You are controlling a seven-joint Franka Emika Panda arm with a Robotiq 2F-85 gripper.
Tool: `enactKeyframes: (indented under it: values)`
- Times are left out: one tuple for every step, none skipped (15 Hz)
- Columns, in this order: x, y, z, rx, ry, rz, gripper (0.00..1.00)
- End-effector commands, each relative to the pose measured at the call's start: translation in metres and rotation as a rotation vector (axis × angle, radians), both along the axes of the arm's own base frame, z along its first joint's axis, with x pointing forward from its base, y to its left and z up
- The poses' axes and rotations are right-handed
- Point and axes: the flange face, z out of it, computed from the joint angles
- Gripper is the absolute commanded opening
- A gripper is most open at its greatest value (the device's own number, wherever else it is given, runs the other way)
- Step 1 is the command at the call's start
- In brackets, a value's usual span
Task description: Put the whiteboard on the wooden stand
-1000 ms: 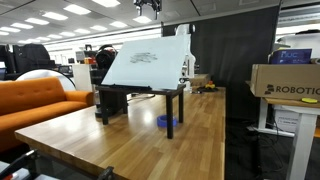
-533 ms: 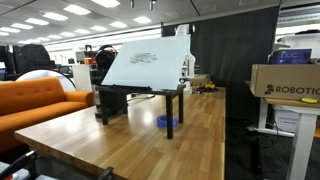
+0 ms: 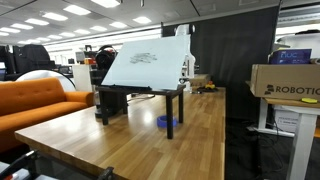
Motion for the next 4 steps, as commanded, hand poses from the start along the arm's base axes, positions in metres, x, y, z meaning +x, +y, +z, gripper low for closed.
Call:
enactKeyframes:
  values:
    - [-0.007, 0.0, -0.004, 0.0, 0.017, -0.005, 1.0]
    - [-0.014, 0.0, -0.006, 0.0, 0.032, -0.01, 1.0]
    - [-0.019, 0.0, -0.007, 0.001, 0.038, -0.012, 1.0]
    - [-0.021, 0.0, -0.008, 0.001, 0.04, -0.012, 1.0]
